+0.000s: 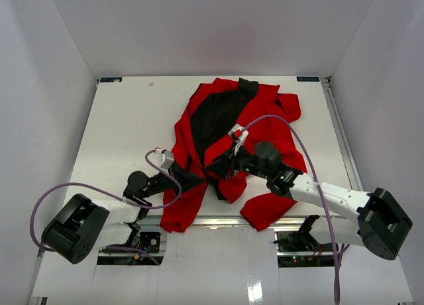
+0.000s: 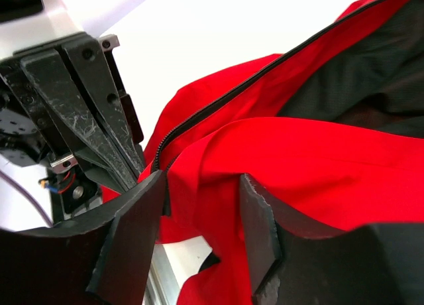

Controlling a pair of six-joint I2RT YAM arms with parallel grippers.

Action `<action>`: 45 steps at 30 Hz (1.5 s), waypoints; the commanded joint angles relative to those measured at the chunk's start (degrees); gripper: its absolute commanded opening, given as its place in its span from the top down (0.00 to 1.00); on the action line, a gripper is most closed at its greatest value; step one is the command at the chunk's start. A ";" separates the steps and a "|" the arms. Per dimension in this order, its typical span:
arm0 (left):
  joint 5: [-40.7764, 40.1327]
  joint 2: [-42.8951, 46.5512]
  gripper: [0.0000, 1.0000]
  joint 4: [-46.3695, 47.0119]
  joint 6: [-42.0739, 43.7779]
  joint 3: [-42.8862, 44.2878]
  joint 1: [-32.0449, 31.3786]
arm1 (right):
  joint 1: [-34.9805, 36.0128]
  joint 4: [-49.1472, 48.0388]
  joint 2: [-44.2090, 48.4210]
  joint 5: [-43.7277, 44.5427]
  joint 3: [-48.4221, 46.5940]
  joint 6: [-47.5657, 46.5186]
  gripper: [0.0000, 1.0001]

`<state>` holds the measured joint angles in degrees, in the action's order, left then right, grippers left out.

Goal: Zip up the jacket

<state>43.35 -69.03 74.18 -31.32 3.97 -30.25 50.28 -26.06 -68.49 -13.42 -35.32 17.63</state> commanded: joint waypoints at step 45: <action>3.41 1.36 1.00 -4.64 -1.61 3.99 -0.04 | 36.18 -27.27 12.64 43.84 20.89 -70.71 0.37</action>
<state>45.53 -69.12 69.77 -32.73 6.52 -30.48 84.79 -43.11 -52.30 29.85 -14.07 -45.94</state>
